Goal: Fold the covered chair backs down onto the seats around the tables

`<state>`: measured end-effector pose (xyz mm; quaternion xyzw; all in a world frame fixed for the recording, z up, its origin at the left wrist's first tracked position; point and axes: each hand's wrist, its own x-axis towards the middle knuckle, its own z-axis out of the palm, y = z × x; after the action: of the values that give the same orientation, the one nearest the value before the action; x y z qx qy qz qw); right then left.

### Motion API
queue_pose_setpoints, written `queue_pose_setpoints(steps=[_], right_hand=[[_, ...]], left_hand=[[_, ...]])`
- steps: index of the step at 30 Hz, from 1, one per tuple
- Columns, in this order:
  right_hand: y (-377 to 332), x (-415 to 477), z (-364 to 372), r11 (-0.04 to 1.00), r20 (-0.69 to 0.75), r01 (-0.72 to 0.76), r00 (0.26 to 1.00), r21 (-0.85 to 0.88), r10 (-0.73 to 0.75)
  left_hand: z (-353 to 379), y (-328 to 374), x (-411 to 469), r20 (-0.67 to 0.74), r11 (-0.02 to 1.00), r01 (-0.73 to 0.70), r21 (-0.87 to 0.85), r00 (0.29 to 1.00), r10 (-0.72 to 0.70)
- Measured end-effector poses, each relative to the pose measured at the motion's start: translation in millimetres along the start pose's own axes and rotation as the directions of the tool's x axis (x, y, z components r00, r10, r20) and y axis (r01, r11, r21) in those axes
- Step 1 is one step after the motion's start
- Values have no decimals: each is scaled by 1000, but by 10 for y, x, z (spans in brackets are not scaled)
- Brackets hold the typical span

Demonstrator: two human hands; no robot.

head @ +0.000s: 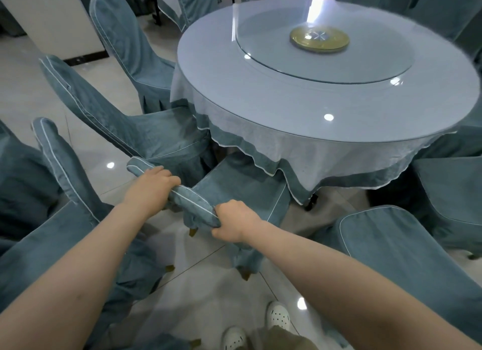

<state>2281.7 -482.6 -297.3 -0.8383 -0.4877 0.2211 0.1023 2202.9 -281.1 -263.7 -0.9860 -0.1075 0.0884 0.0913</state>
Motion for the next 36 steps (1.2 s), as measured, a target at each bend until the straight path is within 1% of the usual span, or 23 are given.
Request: queue_pose_setpoints(steps=[3,6,10,13,16,19,22,24,26,28,30,33,36], right_hand=[[27,-20,-21,1000,28,-16,999,-6,16],[30,-35,-21,1000,40,4,999,-21,-3],[27,-63,-15,998,72,33,997,-56,-29],[44,-83,-23,995,84,47,996,-85,-40],[76,-120,-27,995,70,62,996,-80,-57],[155,-203,9,999,68,37,997,-27,-35],[253,-313,70,997,103,-11,995,75,3],[340,-417,105,992,116,-53,992,117,39],[449,-533,108,985,106,-109,990,137,95],[570,-674,89,973,83,-168,984,161,156],[701,-821,44,968,66,-201,979,149,193],[919,-1092,-52,964,39,-237,971,121,234],[1154,-1378,-179,965,-14,-240,970,106,243]], left_hand=[[-25,84,7,-3,1000,-1,22,1000,1],[-26,105,-8,-8,1000,11,8,1000,-11],[-45,117,-95,48,1000,14,11,999,-14],[-29,150,-153,35,1000,23,-6,999,-23],[16,145,-190,-7,999,30,-41,1000,-30],[78,189,-244,-6,995,48,-82,999,-48],[101,289,-338,-7,980,112,-162,993,-115],[96,361,-389,0,981,130,-143,991,-131],[78,457,-407,12,992,88,-87,996,-87],[39,614,-408,55,1000,-10,-27,998,12],[-22,802,-403,100,998,-67,-23,993,69],[-164,1101,-380,101,994,-79,-78,991,86],[-332,1399,-339,64,993,-87,-79,994,92]])
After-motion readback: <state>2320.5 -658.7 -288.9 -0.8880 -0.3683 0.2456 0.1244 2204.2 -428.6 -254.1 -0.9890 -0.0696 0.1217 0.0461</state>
